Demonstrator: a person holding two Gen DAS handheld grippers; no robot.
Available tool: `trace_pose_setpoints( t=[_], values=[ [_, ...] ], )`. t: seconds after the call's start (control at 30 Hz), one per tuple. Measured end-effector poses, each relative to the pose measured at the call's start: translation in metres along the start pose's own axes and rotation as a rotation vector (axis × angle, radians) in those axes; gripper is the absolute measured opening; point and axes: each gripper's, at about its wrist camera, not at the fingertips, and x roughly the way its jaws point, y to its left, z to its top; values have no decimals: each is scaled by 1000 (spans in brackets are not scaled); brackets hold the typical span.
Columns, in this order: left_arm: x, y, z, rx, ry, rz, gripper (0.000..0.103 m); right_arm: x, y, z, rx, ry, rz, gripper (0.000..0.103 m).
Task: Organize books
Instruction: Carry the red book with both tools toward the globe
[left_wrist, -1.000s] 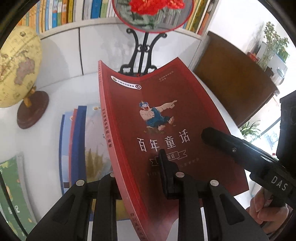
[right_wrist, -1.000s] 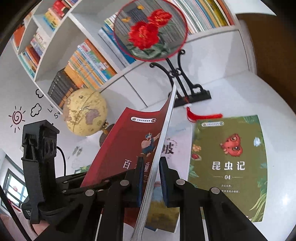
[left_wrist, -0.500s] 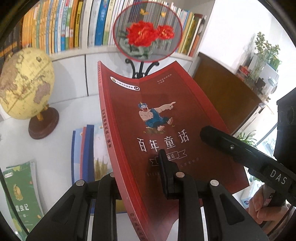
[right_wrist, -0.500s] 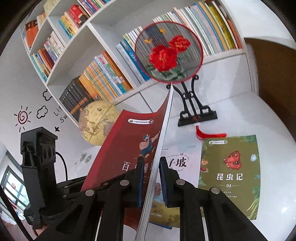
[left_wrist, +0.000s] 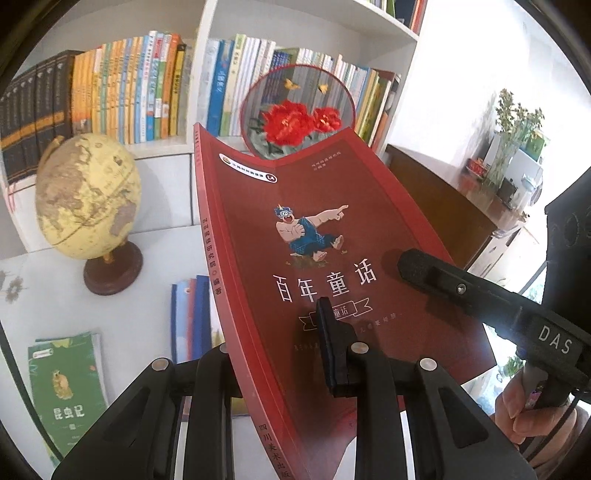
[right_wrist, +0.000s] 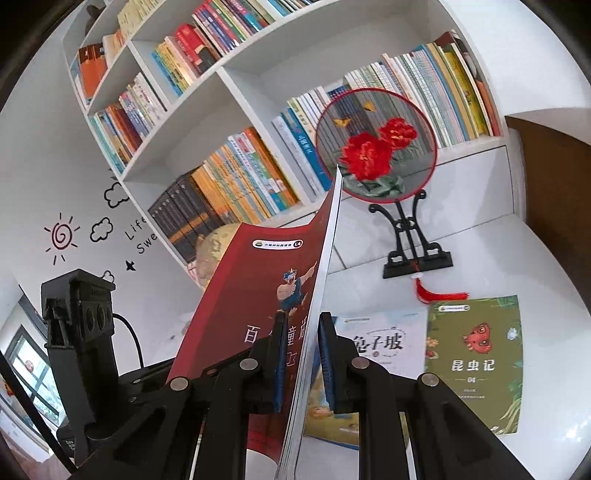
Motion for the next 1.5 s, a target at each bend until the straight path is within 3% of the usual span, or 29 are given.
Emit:
trace_pose_setpoints(
  t=[0.67, 1.13, 1.5],
  values=[
    [-66, 77, -5, -78, -75, 52, 21, 28, 108, 6, -108, 51, 30, 17],
    [-94, 153, -22, -152, -68, 103, 21, 86, 175, -11, -135, 123, 77, 17],
    [-100, 207, -50, -220, -30, 118, 21, 129, 205, -36, -129, 196, 98, 17]
  ],
)
